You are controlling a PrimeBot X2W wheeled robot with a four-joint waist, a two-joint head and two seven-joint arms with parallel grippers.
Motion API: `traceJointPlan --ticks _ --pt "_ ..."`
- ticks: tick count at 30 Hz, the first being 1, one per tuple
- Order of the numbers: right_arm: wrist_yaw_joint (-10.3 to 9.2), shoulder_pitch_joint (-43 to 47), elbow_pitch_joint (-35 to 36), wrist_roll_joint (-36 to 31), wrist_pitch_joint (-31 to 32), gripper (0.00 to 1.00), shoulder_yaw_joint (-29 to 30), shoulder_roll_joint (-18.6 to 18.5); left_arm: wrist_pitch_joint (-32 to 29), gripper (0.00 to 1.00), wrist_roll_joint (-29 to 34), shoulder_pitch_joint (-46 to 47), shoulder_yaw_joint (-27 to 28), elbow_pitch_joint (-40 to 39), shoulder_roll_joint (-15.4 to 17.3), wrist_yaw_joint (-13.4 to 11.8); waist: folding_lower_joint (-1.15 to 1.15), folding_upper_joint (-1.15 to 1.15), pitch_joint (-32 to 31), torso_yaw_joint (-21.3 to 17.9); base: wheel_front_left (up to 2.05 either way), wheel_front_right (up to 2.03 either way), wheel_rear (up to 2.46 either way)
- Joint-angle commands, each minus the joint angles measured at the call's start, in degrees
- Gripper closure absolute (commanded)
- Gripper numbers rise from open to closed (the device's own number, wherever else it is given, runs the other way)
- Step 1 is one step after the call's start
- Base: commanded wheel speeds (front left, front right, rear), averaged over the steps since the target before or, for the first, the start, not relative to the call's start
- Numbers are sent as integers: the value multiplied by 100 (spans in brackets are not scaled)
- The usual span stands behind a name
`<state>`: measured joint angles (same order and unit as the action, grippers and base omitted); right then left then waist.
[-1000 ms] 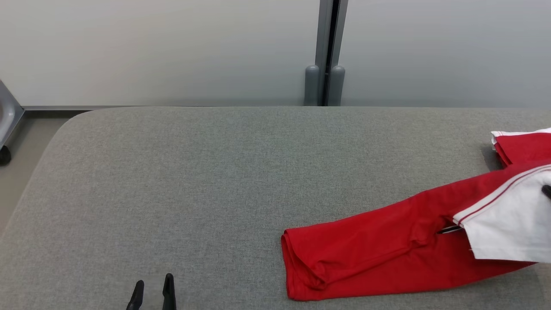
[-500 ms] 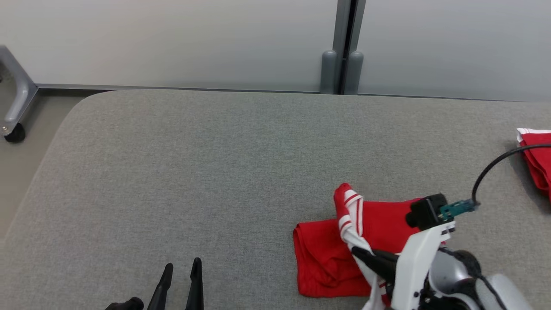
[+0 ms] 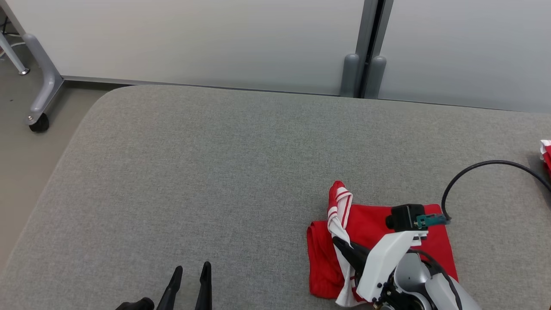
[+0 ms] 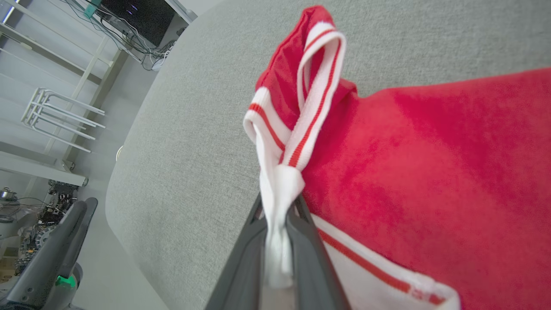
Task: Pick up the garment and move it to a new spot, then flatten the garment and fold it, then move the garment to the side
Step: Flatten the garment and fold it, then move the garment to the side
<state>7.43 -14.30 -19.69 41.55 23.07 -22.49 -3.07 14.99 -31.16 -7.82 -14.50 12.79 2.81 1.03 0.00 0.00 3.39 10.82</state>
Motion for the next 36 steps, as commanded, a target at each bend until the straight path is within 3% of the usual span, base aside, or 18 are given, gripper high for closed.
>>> traceJointPlan --ticks 1,2,3,7,10,13,20,23,28,36 --pt "11 -100 -59 50 -111 63 5 -4 24 0 17 19 2 -1 22 13 0 0 -7 -10 0 0 0" --pt "11 -157 -129 67 -230 7 -45 -3 24 0 6 9 -3 1 22 0 0 0 -15 -32 0 0 0" --pt "11 -210 -192 96 -388 0 -105 -1 24 0 10 -10 -11 20 21 -7 0 0 -20 -66 0 0 0" --pt "11 -301 -219 441 -1124 0 -417 1 24 0 85 -98 67 22 21 -45 0 0 -100 -275 0 0 0" --pt "11 -236 -92 279 -1802 0 -523 -38 24 0 274 -166 198 -23 24 -55 0 0 -209 -491 0 0 0" --pt "10 46 52 -63 -2497 0 -492 -399 23 0 524 -290 355 -125 21 -47 0 0 -369 -724 0 0 0" --pt "11 920 134 -1225 -3675 0 265 -1321 23 0 886 -439 786 -589 20 -56 0 0 -590 -979 0 0 0" --pt "11 1270 190 -1775 -3806 0 778 -1442 23 0 1073 -488 920 -704 21 -94 0 0 -680 -1025 0 0 0" --pt "11 1848 715 -2467 -3827 0 1757 -1204 23 0 1392 -594 1167 -790 23 -105 0 0 -779 -1063 0 0 0" --pt "11 2456 958 -2809 -3831 0 2212 -848 23 0 1507 -653 1375 -669 20 -3 0 0 -879 -1074 0 0 0"
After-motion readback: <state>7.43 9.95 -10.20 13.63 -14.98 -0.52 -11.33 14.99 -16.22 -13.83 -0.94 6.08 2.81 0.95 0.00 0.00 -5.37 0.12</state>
